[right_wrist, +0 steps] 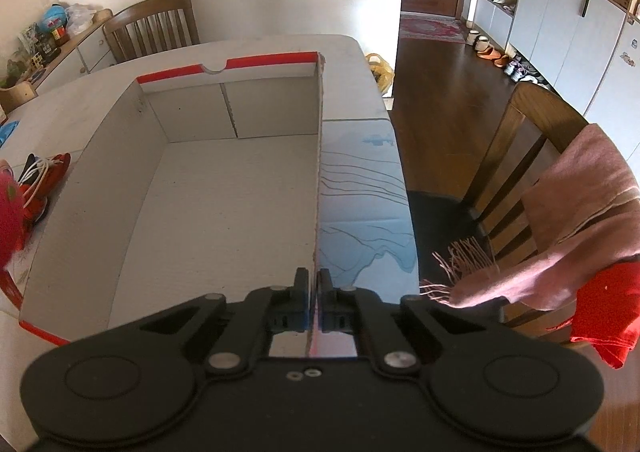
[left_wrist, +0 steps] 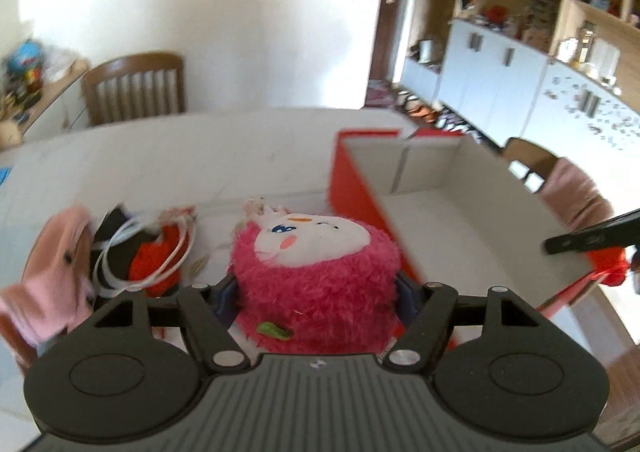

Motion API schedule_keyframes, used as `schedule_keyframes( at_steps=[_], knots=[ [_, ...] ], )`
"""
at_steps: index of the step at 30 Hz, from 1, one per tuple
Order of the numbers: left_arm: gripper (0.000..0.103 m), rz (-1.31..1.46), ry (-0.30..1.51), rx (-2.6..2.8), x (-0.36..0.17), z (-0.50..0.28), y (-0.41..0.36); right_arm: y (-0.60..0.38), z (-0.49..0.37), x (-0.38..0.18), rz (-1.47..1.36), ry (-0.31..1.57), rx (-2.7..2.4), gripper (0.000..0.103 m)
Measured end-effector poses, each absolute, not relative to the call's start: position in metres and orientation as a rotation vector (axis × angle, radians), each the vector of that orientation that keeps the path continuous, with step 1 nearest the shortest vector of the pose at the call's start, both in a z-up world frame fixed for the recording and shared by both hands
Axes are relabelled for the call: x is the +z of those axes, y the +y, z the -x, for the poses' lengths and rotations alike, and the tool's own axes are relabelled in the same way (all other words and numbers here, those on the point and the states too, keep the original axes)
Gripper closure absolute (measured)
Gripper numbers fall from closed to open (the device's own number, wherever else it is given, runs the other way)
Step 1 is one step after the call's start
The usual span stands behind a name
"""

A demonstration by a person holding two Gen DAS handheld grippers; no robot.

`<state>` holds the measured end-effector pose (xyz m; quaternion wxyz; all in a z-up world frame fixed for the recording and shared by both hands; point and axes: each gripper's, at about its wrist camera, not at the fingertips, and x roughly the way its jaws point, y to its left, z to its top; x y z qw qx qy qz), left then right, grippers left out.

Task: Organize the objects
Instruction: 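Carry the plush toy into the cardboard box and open the left gripper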

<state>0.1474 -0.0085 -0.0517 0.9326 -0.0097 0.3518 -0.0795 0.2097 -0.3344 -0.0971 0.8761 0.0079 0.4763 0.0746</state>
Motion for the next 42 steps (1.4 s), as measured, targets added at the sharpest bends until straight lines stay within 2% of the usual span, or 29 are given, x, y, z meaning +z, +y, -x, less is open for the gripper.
schedule_keyframes(
  at_steps=[7, 14, 32, 42],
  knots=[
    [0.031, -0.036, 0.671, -0.300, -0.016, -0.166, -0.052, -0.335, -0.209, -0.097, -0.023, 0.992, 0.160, 0.100],
    [0.031, -0.055, 0.718, -0.376, -0.015, -0.213, -0.096, -0.335, -0.209, -0.098, -0.019, 0.993, 0.164, 0.100],
    [0.031, -0.200, 0.915, -0.394, -0.098, -0.310, -0.172, -0.340, -0.218, -0.100, -0.042, 1.007, 0.172, 0.099],
    [0.031, -0.201, 1.003, -0.399, -0.126, -0.334, -0.172, -0.339, -0.220, -0.100, -0.042, 1.012, 0.168, 0.099]
  ],
)
